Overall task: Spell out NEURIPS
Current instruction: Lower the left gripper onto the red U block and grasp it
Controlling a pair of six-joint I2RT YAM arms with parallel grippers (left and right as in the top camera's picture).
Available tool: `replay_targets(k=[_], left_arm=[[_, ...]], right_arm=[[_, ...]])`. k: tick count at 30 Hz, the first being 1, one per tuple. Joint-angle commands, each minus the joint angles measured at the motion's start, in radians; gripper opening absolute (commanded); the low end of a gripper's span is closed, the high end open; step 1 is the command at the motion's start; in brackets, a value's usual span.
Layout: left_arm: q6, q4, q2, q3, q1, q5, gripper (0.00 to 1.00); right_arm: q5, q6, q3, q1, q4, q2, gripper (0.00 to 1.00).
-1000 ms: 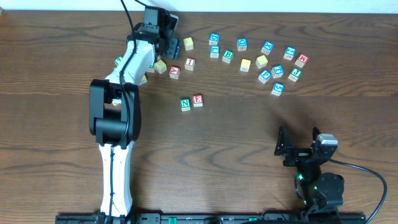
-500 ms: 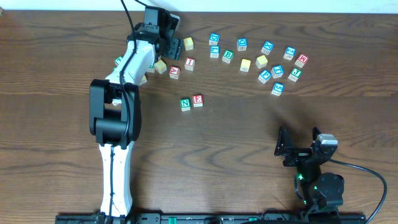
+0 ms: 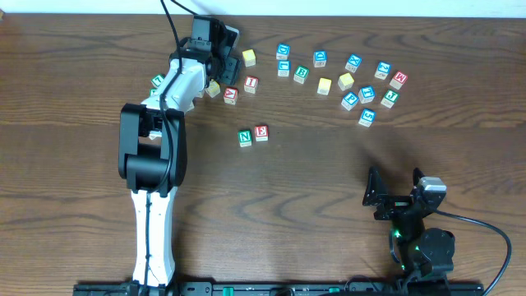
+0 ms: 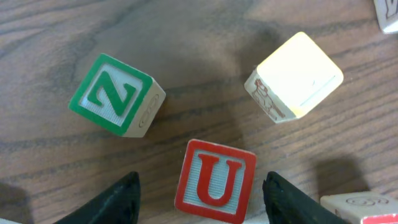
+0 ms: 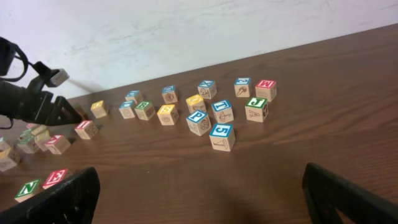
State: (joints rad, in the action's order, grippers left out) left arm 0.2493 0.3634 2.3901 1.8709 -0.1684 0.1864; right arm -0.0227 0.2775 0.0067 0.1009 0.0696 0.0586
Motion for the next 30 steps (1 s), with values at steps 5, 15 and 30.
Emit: replay_targets(k=[5,15,30], left_arm=[[0.008,-0.006,0.010,-0.007,-0.014,0.012,0.48],[-0.001,-0.006,0.010,-0.007,-0.032,0.012,0.40],[-0.045,-0.006,-0.032,-0.006,-0.034,-0.019,0.38]], right_arm=[[-0.005,-0.005,-0.001,-0.010,0.003,-0.001,0.99],[-0.005,-0.005,-0.001,-0.010,0.003,-0.001,0.99],[-0.005,-0.005,-0.001,-0.010,0.003,-0.001,0.99]])
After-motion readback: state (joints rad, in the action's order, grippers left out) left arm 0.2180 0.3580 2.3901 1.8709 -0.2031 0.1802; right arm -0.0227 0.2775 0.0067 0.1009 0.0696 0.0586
